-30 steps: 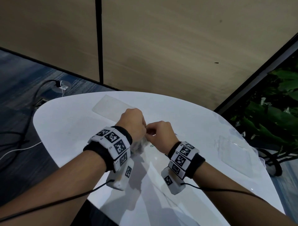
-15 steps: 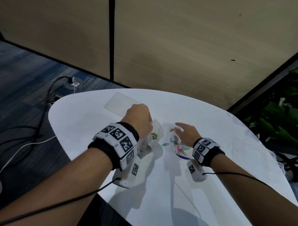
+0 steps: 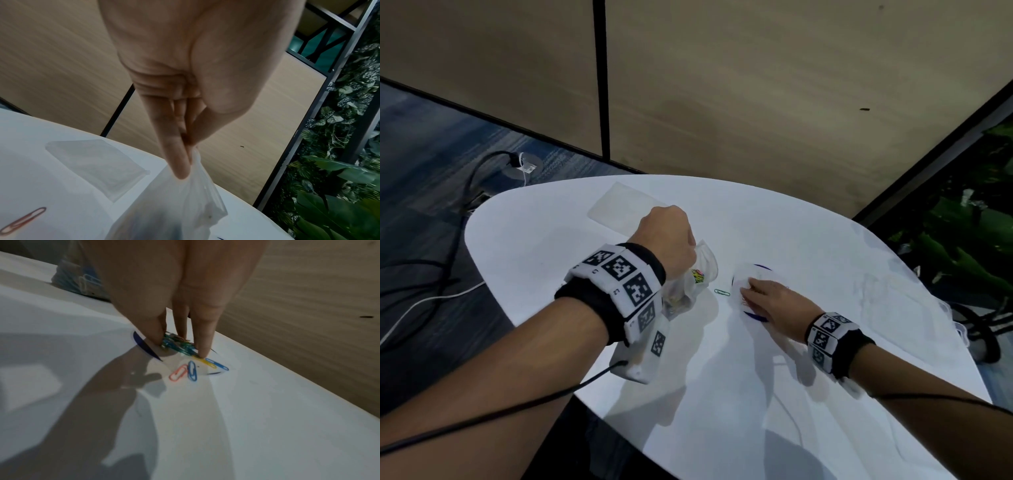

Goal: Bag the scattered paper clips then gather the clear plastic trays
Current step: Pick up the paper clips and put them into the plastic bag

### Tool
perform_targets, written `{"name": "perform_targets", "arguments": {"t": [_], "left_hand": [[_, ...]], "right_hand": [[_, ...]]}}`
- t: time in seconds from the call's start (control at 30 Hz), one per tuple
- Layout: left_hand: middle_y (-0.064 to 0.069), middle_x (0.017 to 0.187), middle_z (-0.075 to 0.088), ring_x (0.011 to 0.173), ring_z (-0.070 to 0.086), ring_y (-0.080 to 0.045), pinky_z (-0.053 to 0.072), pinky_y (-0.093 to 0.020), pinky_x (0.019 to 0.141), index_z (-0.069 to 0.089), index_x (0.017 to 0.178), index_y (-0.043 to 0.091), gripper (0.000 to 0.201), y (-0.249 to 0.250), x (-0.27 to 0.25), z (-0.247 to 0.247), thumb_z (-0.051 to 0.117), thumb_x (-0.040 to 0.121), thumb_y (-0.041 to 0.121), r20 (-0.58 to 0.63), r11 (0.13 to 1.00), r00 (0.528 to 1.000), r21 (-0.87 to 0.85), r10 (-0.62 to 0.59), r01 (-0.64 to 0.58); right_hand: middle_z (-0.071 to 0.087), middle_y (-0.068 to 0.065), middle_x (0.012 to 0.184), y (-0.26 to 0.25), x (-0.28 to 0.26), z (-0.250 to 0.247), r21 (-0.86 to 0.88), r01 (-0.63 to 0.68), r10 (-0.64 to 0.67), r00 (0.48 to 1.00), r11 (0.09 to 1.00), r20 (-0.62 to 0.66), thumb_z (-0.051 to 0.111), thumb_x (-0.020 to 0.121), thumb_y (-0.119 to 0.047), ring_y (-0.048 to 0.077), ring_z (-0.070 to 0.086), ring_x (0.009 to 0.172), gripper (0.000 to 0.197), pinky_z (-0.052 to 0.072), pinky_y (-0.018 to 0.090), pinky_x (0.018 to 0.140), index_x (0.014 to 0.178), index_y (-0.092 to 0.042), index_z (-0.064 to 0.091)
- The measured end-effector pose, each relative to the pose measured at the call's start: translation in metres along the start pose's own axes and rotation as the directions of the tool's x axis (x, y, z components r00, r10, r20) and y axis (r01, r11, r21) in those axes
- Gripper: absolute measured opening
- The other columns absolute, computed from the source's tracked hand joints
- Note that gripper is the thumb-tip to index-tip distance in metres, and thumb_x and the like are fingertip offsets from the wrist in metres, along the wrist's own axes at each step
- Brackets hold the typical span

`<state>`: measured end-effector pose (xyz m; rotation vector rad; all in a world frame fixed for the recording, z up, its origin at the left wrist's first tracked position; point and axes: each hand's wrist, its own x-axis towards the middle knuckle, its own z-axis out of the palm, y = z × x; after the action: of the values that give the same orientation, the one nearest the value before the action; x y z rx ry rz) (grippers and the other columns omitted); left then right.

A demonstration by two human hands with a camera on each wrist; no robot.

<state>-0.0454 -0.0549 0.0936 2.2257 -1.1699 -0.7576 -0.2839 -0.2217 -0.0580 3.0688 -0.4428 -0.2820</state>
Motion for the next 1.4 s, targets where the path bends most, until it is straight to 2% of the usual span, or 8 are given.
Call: {"name": "perform_targets", "arguments": {"t": [0.23,0.43,0.53,0.7,0.87,1.1,1.2,1.4], "left_hand": [[-0.005,0.081,0.068,0.091,0.071,-0.029,0.059,-0.036,0.088,0.074,0.100,0.009,0.024,0.004,-0.002,0.002,0.055,0.089,0.002,0.007,1.000,1.000,0.012,0.002,-0.002],[-0.008,0.090,0.072,0.089,0.072,-0.028,0.059,-0.037,0.087,0.075,0.100,0.008,0.025,0.011,0.000,0.007,0.055,0.089,0.001,0.022,1.000,1.000,0.012,0.009,-0.010],[-0.009,0.097,0.073,0.087,0.071,-0.028,0.060,-0.036,0.085,0.075,0.099,0.007,0.025,0.012,0.000,0.010,0.054,0.088,0.000,0.019,1.000,1.000,0.006,0.010,-0.010],[-0.008,0.099,0.073,0.089,0.070,-0.026,0.058,-0.031,0.083,0.076,0.099,0.009,0.023,0.012,-0.001,0.013,0.056,0.089,0.002,-0.002,1.000,1.000,0.003,0.010,-0.010],[-0.006,0.107,0.073,0.100,0.067,-0.023,0.050,-0.025,0.078,0.077,0.097,0.011,0.020,0.011,-0.002,0.014,0.061,0.088,0.005,-0.039,1.000,0.999,0.008,0.020,-0.019],[-0.008,0.105,0.073,0.098,0.067,-0.025,0.055,-0.029,0.081,0.079,0.095,0.010,0.019,0.011,-0.005,0.016,0.061,0.088,0.007,-0.024,0.998,0.998,0.030,0.052,-0.052],[-0.008,0.102,0.073,0.095,0.068,-0.025,0.057,-0.031,0.083,0.079,0.093,0.010,0.020,0.010,-0.004,0.016,0.060,0.087,0.006,-0.018,0.999,0.999,0.030,0.045,-0.045],[-0.007,0.104,0.074,0.099,0.068,-0.023,0.057,-0.031,0.085,0.079,0.095,0.010,0.022,0.008,-0.005,0.015,0.059,0.087,0.004,0.000,0.999,0.999,-0.010,0.046,-0.046]], "right_hand": [[0.074,0.004,0.090,0.000,0.006,-0.027,0.348,-0.423,0.449,0.894,0.837,0.007,0.061,0.089,-0.013,0.022,0.067,0.084,0.016,0.051,0.028,0.078,0.093,-0.013,0.076],[0.076,0.013,0.088,0.015,0.004,-0.055,0.890,-0.452,0.774,0.585,0.065,0.241,0.076,0.078,-0.003,0.024,0.075,0.079,0.017,0.059,0.033,0.084,0.095,-0.003,0.077],[0.071,0.027,0.101,-0.006,0.008,-0.086,0.926,-0.154,0.683,0.636,-0.344,0.359,0.070,0.082,0.006,0.030,0.073,0.085,0.025,0.060,0.027,0.077,0.106,0.011,0.067],[0.070,0.023,0.102,-0.056,0.021,-0.123,0.834,-0.081,0.484,0.782,-0.546,0.393,0.064,0.088,0.005,0.027,0.072,0.091,0.025,0.059,0.023,0.075,0.112,0.012,0.062],[0.069,0.024,0.099,-0.095,0.038,-0.118,0.882,-0.202,0.428,0.814,-0.425,0.393,0.064,0.086,0.008,0.025,0.070,0.084,0.027,0.060,0.024,0.079,0.112,0.015,0.062],[0.076,0.011,0.076,-0.108,0.049,-0.122,0.892,-0.360,0.565,0.810,0.273,0.154,0.071,0.078,-0.005,0.026,0.074,0.075,0.010,0.061,0.032,0.076,0.084,-0.009,0.078],[0.072,-0.005,0.071,-0.110,0.052,-0.124,0.790,-0.359,0.527,0.848,0.497,0.054,0.065,0.080,-0.007,0.009,0.067,0.065,0.018,0.053,0.015,0.064,0.086,-0.018,0.079],[0.061,-0.007,0.053,-0.108,0.051,-0.129,0.637,-0.317,0.408,0.913,0.703,0.004,0.054,0.080,-0.006,0.006,0.052,0.050,0.031,0.039,0.016,0.051,0.065,-0.027,0.072]]}}
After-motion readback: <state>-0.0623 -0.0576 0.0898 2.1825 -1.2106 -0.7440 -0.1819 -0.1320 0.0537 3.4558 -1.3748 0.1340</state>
